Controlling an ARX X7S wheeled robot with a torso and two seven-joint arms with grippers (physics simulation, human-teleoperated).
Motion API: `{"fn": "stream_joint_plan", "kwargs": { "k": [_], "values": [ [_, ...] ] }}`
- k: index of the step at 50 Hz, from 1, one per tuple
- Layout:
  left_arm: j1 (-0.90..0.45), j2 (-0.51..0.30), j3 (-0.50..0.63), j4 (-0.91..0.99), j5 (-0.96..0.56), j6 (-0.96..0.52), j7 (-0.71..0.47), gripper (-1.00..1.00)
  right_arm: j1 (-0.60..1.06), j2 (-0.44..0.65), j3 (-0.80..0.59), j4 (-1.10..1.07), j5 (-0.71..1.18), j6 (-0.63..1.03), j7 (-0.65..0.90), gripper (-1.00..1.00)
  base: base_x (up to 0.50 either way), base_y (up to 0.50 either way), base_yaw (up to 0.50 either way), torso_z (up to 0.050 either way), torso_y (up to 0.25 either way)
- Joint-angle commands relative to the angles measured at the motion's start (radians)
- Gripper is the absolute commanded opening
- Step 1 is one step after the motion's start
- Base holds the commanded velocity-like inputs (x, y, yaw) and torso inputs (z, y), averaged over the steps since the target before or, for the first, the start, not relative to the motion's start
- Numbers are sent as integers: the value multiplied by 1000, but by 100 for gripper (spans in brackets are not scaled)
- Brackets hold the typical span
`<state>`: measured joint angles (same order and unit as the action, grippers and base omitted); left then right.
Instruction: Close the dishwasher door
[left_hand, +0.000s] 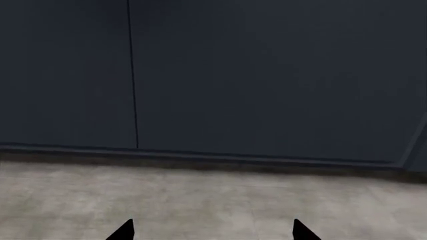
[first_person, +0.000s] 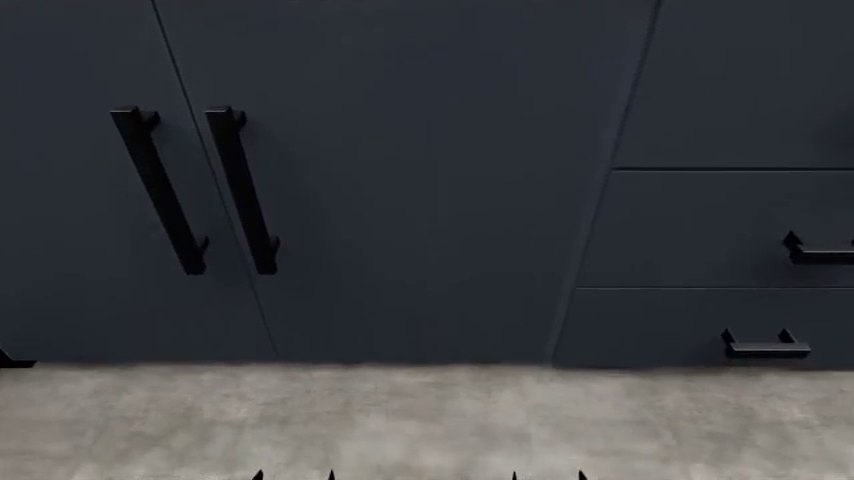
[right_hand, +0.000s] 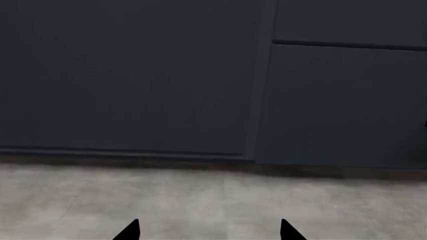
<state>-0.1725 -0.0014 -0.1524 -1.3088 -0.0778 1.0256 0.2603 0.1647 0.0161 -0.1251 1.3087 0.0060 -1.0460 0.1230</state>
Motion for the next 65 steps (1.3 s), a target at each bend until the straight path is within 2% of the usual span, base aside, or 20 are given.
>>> {"fn": "stream_joint_plan", "kwargs": {
  "k": [1, 9, 17, 65],
  "values": [
    [1, 0, 1, 0, -3, 3, 2, 100, 0, -1, 4, 0, -1, -1, -2, 100, 0, 0, 0, -50, 0],
    [2, 0, 11, 0, -29, 14, 19, 100, 1, 1, -7, -9, -8, -1, 5, 100, 0, 14, 0, -4, 0],
    [2, 0, 10, 0, -23, 15, 14, 100, -4, 8, -54, -27, -6, -1, 34, 100, 0, 500, 0, 0, 0],
    [0, 0, 8, 0, -14, 12, 6, 100, -1, 9, -63, -21, -4, -1, 38, 100, 0, 500, 0, 0, 0]
  ]
}}
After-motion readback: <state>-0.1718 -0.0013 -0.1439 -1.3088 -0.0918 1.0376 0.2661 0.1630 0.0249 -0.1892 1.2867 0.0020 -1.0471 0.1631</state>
